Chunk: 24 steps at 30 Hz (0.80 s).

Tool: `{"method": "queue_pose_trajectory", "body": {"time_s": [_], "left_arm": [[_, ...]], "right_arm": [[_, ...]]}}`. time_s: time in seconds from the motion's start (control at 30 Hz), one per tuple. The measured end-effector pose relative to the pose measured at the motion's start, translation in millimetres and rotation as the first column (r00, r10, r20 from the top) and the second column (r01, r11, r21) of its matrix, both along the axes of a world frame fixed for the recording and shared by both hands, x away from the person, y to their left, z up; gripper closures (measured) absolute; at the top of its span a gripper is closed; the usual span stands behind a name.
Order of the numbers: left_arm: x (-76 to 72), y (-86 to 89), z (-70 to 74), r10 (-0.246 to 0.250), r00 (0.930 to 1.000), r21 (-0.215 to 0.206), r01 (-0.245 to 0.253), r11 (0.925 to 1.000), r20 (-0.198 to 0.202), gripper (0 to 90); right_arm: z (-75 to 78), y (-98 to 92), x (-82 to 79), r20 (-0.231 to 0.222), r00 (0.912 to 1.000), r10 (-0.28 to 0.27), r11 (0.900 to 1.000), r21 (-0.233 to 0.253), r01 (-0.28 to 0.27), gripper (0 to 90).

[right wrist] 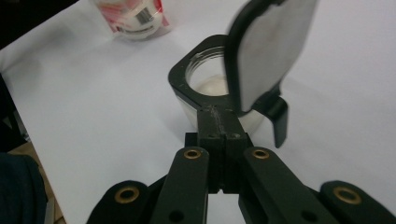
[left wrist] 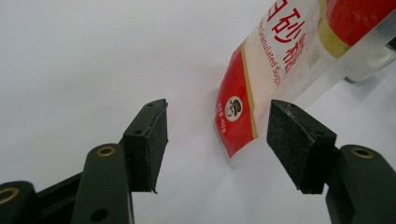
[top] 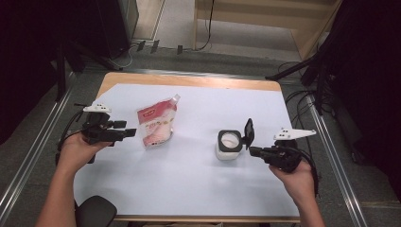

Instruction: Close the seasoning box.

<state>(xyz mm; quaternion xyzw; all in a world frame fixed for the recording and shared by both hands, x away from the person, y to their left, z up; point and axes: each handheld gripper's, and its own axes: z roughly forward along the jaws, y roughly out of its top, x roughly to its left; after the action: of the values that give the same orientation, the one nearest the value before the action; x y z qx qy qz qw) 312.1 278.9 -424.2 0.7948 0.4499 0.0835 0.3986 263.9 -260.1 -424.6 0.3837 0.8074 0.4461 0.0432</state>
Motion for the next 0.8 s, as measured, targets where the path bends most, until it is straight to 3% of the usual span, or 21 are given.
{"method": "queue_pose_trajectory", "body": {"time_s": [0.17, 0.37, 0.8], "left_arm": [[0.5, 0.6, 0.2, 0.01, 0.9999, -0.012, -0.01, 0.9999, 0.004, 38.9], [1.0, -0.6, -2.2, 0.016, 0.9998, 0.001, -0.016, 0.9999, -0.009, 39.0], [-3.1, -2.2, -3.6, 0.011, 0.9999, -0.002, -0.011, 0.9999, 0.003, 39.6]], "right_arm": [[1.4, -16.2, 4.0, -0.001, 0.9977, -0.067, 0.998, 0.01, 0.067, 90.0], [-2.2, -19.2, 12.8, 0.0, 0.9896, -0.144, 0.989, 0.031, 0.144, 90.0], [-5.6, -7.8, 29.1, 0.002, 0.9857, -0.168, 0.984, 0.059, 0.168, 90.0]]}}
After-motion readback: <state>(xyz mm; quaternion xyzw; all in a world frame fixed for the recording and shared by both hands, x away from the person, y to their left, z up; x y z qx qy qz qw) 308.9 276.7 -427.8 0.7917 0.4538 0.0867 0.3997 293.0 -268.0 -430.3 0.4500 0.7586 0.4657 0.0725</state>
